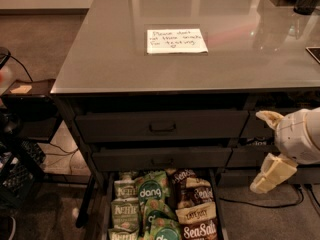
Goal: Pick brown chip bag from bottom drawer and place on counter
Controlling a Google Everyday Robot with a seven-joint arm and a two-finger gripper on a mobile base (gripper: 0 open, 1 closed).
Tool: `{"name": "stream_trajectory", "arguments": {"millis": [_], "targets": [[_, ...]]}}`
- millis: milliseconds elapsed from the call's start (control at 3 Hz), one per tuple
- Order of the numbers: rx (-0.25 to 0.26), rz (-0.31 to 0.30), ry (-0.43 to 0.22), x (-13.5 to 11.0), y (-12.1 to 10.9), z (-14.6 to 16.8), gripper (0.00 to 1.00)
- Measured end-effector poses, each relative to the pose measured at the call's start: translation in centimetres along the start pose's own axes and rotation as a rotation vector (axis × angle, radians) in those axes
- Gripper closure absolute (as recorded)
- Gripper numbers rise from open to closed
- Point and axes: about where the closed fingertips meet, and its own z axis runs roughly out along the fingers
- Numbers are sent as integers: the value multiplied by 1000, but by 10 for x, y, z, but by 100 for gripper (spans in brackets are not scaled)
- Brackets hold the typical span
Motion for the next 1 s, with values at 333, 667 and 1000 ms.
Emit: {"name": "stream_trajectory", "arguments": {"millis": [333, 667, 1000], "targets": [[-23, -54, 53, 22, 24, 34, 0], [-55, -91, 93, 44, 49, 69, 0], [-108, -114, 58, 73, 85, 131, 0]]}}
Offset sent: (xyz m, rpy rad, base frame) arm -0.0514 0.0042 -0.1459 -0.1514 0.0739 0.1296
